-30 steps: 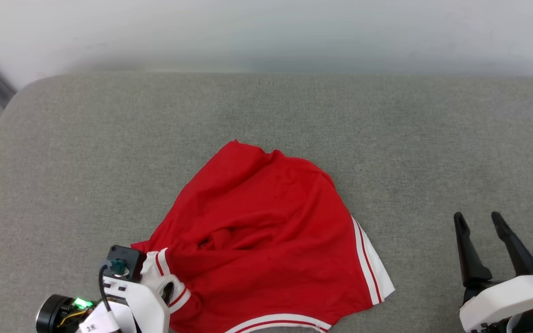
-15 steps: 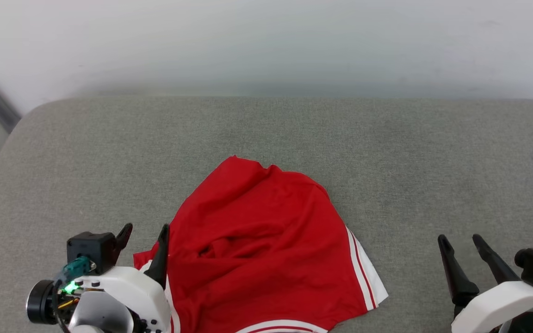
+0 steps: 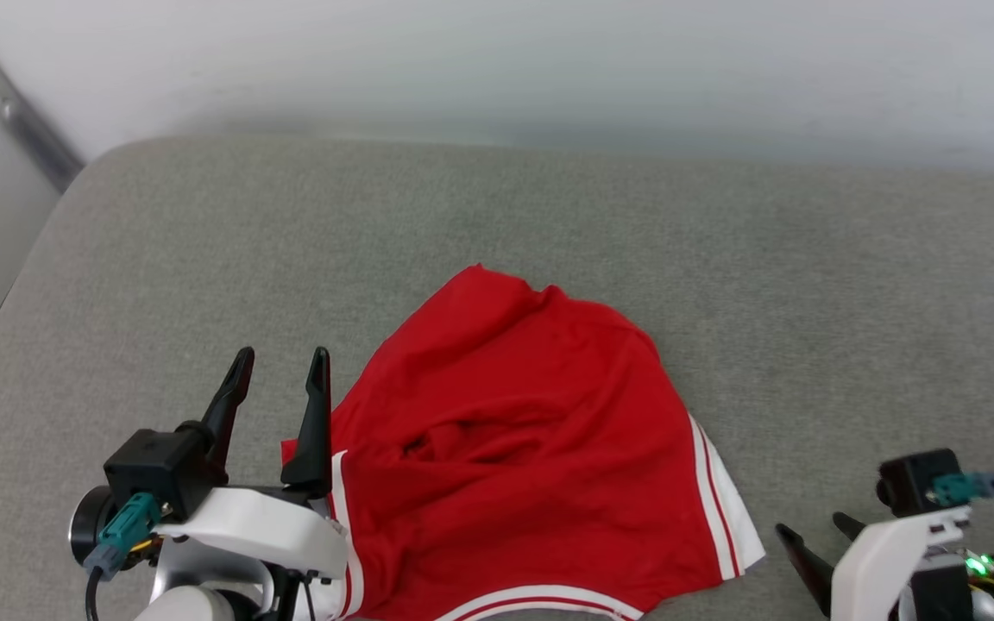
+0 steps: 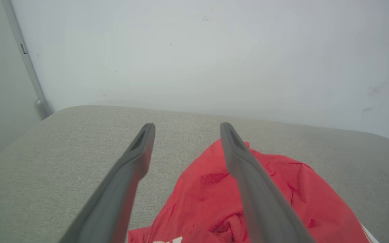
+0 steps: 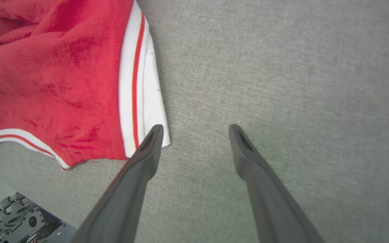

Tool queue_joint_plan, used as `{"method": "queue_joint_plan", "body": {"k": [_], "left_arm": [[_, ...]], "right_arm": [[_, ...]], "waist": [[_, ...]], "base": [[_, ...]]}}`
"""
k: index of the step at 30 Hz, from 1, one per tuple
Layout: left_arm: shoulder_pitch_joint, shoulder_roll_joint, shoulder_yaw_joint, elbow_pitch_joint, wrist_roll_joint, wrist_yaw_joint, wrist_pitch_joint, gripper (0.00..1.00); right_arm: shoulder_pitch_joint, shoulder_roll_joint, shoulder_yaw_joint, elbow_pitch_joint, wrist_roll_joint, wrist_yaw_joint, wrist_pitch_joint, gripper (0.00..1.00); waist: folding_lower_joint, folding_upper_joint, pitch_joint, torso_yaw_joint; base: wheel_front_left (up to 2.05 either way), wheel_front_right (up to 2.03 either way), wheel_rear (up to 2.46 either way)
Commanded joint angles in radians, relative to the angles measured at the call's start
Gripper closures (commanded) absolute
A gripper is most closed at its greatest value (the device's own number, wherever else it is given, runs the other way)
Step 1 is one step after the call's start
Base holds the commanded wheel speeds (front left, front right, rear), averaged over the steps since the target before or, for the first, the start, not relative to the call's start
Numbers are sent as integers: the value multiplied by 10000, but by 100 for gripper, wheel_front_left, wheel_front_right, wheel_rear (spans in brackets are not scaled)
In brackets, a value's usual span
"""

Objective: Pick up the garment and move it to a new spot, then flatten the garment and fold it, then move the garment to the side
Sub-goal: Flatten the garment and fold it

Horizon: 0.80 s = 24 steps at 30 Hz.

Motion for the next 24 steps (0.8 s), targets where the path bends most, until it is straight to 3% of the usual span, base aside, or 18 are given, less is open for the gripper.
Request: {"method": "queue_joint_plan", "body": {"k": [1, 6, 11, 13, 14, 24], "left_arm": [[-188, -91, 4, 59, 35, -61, -86, 0], [-394, -269, -65, 323, -4, -213, -176, 0], [-433, -348, -68, 571, -44, -260, -231, 0], [-404, -340, -47, 626, -60, -252, -240, 0], [-379, -330, -28, 650, -67, -242, -256, 0], [-313, -229, -35, 671, -57, -202, -210, 0]], "right_arm": [[-360, -169, 266, 153, 63, -5, 167, 0], [-1025, -425, 1183, 1127, 330, -5, 539, 0], [-937, -283, 1891, 2203, 721, 4, 1105, 0], [-872, -225, 1989, 2362, 882, 12, 1236, 77], [-916, -214, 2003, 2316, 927, 12, 1192, 100], [-1966, -792, 1066, 952, 438, -5, 183, 100]], "waist": [[0, 0, 330, 258], [0, 0, 671, 480], [0, 0, 770, 576], [0, 0, 757, 555], [0, 0, 746, 527], [0, 0, 439, -9]], "base": [[0, 0, 0], [0, 0, 0], [0, 0, 0], [0, 0, 0], [0, 0, 0], [0, 0, 0]]}}
